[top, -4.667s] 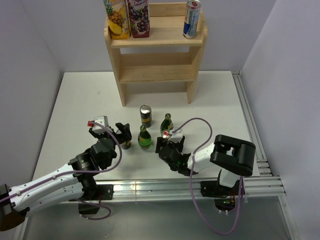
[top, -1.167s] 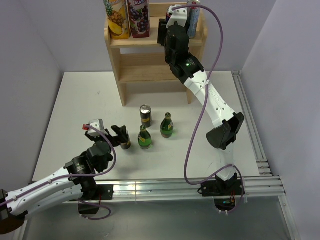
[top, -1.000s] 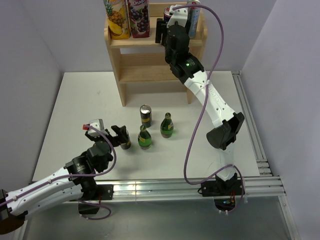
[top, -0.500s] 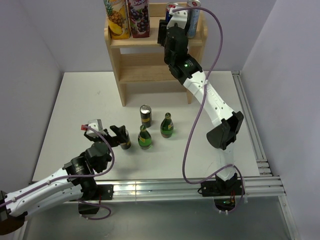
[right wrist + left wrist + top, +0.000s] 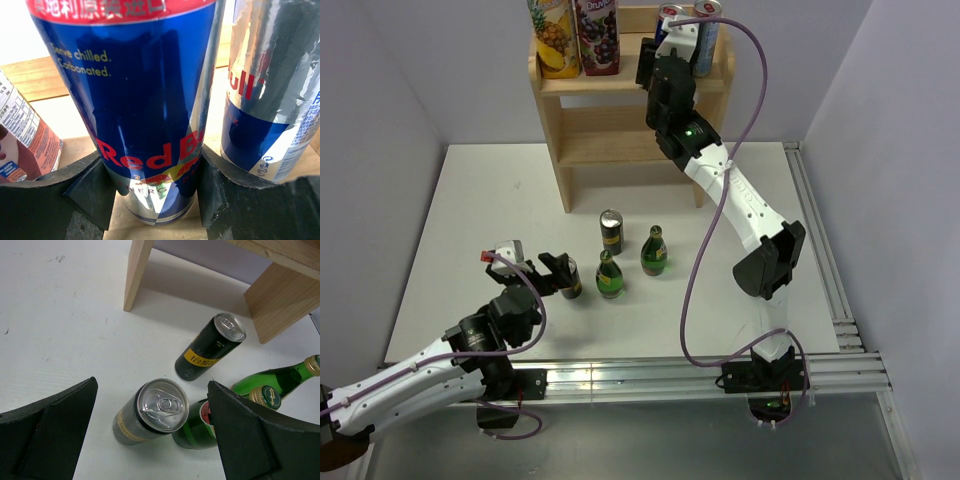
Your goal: Place and organize the beverage onto the shelf
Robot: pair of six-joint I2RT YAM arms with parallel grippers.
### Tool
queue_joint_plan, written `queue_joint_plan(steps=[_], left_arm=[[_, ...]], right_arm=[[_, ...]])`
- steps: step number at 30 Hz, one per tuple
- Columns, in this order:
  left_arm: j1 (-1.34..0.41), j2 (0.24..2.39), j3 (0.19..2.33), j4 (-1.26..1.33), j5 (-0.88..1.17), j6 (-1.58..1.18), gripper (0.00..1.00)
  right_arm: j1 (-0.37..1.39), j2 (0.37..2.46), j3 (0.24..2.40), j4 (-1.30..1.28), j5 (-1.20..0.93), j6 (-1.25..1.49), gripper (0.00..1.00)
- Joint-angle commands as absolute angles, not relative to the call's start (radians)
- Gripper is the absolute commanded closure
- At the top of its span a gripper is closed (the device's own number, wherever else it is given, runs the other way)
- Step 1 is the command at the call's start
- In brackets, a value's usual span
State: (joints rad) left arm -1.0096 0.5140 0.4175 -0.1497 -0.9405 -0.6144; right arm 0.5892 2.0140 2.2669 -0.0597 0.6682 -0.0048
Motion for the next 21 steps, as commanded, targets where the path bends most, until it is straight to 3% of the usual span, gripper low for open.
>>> queue_joint_plan(steps=[1, 4, 5, 6, 7, 10, 21], left_arm=[[-1.015, 0.502, 0.453, -0.158, -0.945, -0.623, 0.01], [-1.015, 0.499, 0.451, -0.156, -0.942, -0.621, 0.01], [-1.015, 0.500, 0.453, -0.156, -0.942, -0.621, 0.01], [-1.015, 0.502, 0.454, -0.158, -0.942, -0.623, 0.01], [-1.015, 0.502, 0.454, -0.158, -0.942, -0.621, 0.01], [-1.015, 0.503, 0.456, -0.158, -0.942, -0.621, 0.01], [-1.014, 0.502, 0.454, -0.158, -0.946, -0.618, 0.01]], right_arm=[[0.581, 2.059, 2.272, -0.054, 0.716, -0.029, 0.81], [0.581, 2.065, 2.258, -0.025, 0.735, -0.051, 0.71], [0.580, 2.068, 2.260, -0.025, 0.739, -0.058, 0.58], [0.580, 2.072, 2.260, -0.023, 0.742, -0.063, 0.52], [0.580, 2.074, 2.260, -0.023, 0.747, -0.066, 0.38], [0.580, 2.071, 2.246, -0.023, 0.752, -0.069, 0.21], [0.583, 1.984, 2.132, -0.040, 0.756, -0.025, 0.12]])
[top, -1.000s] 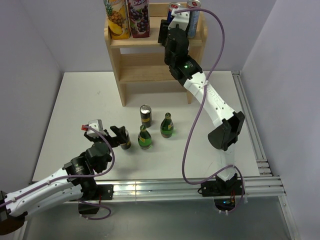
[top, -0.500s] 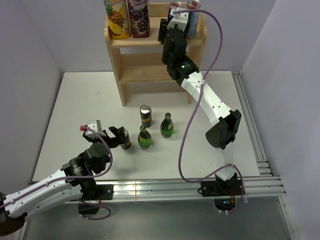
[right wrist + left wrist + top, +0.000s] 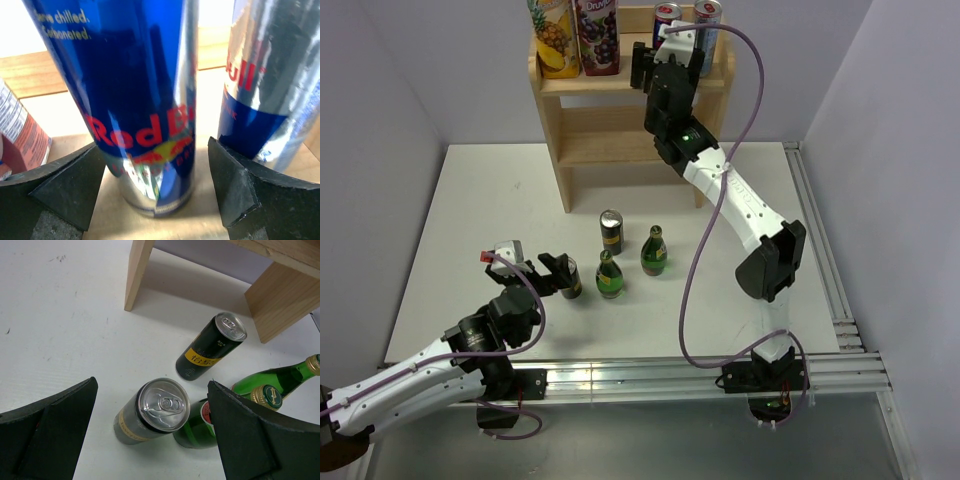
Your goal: Place and organize the beverage onto the shelf
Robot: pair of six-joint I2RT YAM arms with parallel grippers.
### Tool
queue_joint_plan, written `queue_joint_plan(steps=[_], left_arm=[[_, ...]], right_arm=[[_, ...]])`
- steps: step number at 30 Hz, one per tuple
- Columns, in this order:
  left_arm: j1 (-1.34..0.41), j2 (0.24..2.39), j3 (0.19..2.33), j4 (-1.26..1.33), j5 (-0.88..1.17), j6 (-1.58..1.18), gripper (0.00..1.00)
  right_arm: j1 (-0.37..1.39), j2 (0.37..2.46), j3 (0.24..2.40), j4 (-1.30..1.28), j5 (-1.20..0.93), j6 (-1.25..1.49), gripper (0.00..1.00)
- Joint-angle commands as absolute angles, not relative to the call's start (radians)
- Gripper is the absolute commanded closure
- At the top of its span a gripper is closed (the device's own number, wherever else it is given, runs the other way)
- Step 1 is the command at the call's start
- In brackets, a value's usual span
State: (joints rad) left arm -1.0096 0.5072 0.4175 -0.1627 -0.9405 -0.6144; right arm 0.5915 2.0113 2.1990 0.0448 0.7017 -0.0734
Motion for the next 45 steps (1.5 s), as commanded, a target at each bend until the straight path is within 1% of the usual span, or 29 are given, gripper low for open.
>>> queue_joint_plan(steps=[1, 5, 14, 22, 26, 31, 33, 37, 41, 45], left_arm=[[-1.015, 0.502, 0.454, -0.158, -0.945, -0.618, 0.01], [-1.015, 0.496, 0.454, -0.160, -0.946, -0.620, 0.01], [-1.015, 0.506, 0.457, -0.164, -0.951, -0.621, 0.01], [-1.015, 0.499, 0.454, -0.166, -0.948, -0.624, 0.01], [-1.015, 0.502, 0.453, -0.161, -0.948, -0.618, 0.01], [-1.015, 0.522, 0.459, -0.167, -0.948, -0.626, 0.01], [-1.015, 0.526, 0.460, -0.167, -0.946, -0.627, 0.01], [-1.015, 0.531, 0.457, -0.164, -0.943, -0.627, 0.01], [-1.015, 0.528, 0.449, -0.155, -0.937, -0.624, 0.01], [-1.015, 0.535, 0.451, -0.146, -0.945, -0.620, 0.01]], right_arm=[[0.584, 1.971, 2.116, -0.038, 0.758, -0.015, 0.12], [0.591, 1.890, 1.999, -0.015, 0.756, -0.003, 0.12], [0.621, 1.764, 1.823, -0.011, 0.761, 0.044, 0.11], [0.632, 1.698, 1.738, -0.017, 0.747, 0.087, 0.11], [0.647, 1.632, 1.643, -0.029, 0.759, 0.133, 0.11], [0.756, 1.472, 1.436, -0.009, 0.854, 0.146, 0.11], [0.801, 1.413, 1.373, -0.032, 0.890, 0.196, 0.11], [0.914, 1.226, 1.183, -0.084, 0.908, 0.305, 0.11], [1.014, 1.096, 1.056, -0.199, 0.957, 0.438, 0.11], [1.092, 1.017, 0.968, -0.313, 0.931, 0.601, 0.11]])
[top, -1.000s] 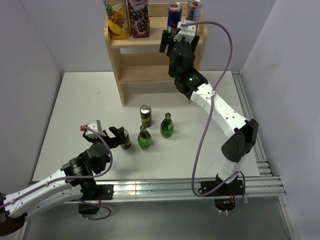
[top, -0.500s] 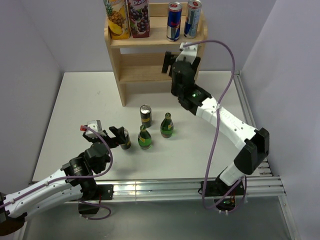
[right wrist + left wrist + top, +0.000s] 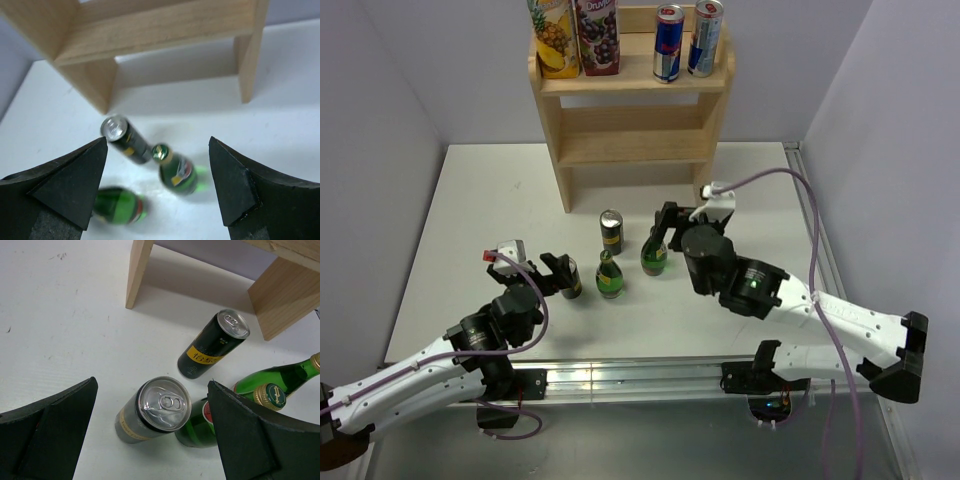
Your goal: Place and organize the beverage onto the shelf
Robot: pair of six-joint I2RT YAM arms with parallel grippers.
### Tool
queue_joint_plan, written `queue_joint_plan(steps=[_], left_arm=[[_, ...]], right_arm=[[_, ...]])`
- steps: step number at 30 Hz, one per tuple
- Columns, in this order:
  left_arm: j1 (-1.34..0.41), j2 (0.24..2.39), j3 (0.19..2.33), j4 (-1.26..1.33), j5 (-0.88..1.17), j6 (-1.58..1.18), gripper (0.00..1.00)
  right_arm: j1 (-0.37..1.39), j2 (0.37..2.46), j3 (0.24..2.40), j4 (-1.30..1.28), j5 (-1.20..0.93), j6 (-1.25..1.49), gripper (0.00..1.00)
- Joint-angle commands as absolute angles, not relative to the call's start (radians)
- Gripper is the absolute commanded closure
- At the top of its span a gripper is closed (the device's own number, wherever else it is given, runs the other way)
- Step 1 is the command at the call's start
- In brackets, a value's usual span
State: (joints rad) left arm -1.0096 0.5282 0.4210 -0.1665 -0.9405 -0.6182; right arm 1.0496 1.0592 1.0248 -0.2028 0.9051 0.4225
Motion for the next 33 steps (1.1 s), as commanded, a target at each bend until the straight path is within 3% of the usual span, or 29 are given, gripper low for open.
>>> queue_joint_plan(steps=[1, 12, 21, 33], left_arm=[[-1.015, 0.537, 0.449, -0.143, -0.945, -0.617, 0.01], [-1.015, 0.587, 0.445, -0.098, -0.923, -0.611, 0.01], [-1.015, 0.633, 0.446, -0.066, -0.919, -0.598, 0.01], [-1.015, 0.617, 0.437, -0.057, -0.910, -0.581, 0.01]], right_arm=[[1.106, 1.005, 0.909, -0.327, 0.919, 0.635, 0.11], [1.158, 0.985, 0.502, -0.054, 0.710, 0.792, 0.11], [1.146, 1.210, 0.505, 0.161, 0.678, 0.746, 0.10], [1.043, 1.379, 0.578, 0.247, 0.696, 0.677, 0.10]])
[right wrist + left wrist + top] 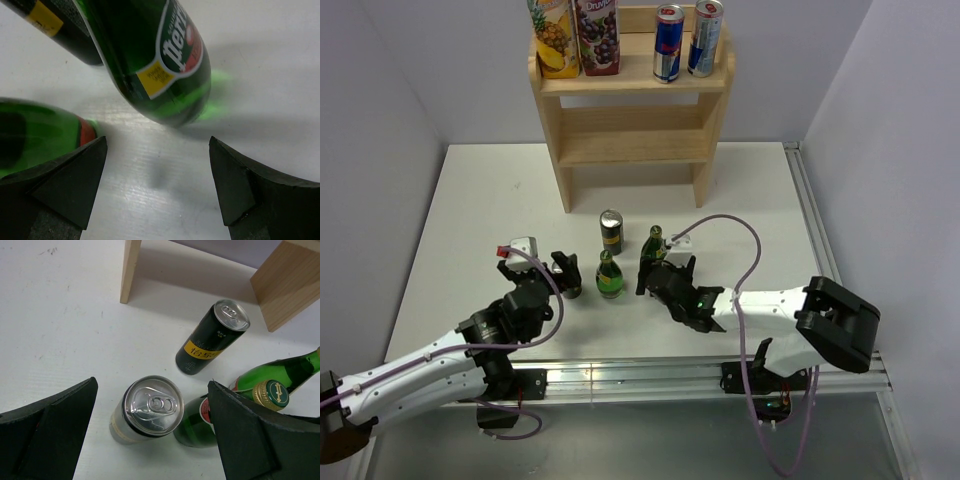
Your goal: Place and organize the beverage onto the shelf
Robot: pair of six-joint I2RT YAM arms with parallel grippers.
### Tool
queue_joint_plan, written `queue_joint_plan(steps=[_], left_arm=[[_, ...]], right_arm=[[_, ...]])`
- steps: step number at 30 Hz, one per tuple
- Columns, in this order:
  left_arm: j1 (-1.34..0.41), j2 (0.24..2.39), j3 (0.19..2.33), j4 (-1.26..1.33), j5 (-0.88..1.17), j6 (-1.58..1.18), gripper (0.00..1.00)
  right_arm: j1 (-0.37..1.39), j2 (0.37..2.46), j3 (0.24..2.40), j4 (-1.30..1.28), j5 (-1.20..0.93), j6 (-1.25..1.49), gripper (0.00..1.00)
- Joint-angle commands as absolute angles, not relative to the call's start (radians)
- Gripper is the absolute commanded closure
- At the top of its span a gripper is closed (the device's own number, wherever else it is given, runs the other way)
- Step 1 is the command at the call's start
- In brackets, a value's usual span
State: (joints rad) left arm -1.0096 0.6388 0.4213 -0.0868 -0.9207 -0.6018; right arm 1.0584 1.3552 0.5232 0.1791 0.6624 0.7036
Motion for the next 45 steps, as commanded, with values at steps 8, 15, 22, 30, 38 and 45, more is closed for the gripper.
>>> queue_joint_plan(steps=[8, 15, 22, 30, 38, 45], left_arm=[[-1.015, 0.595, 0.449, -0.113, -0.914, -0.610, 0.01], [-1.015, 0.591, 0.442, -0.160, -0.919, -0.669, 0.01], [-1.015, 0.594, 0.430, -0.141, -0.913, -0.673, 0.01], [-1.015, 0.629, 0.434, -0.129, -0.919, -0.666, 0.01], [-1.015, 0.588, 0.426, -0.135, -0.910, -0.658, 0.01], [-1.015, 0.592, 0.433, -0.140, -0.907, -0.652, 0.01]], right_arm=[[1.029, 1.466, 0.627, 0.267, 0.735, 0.649, 0.10], [0.999, 1.522, 0.640, 0.302, 0.744, 0.632, 0.10], [0.956, 1.595, 0.655, 0.350, 0.756, 0.618, 0.10], [0.930, 1.690, 0.693, 0.442, 0.805, 0.578, 0.11], [0.923, 1.775, 0.707, 0.546, 0.864, 0.548, 0.11], [0.920, 1.847, 0.715, 0.641, 0.933, 0.509, 0.12]])
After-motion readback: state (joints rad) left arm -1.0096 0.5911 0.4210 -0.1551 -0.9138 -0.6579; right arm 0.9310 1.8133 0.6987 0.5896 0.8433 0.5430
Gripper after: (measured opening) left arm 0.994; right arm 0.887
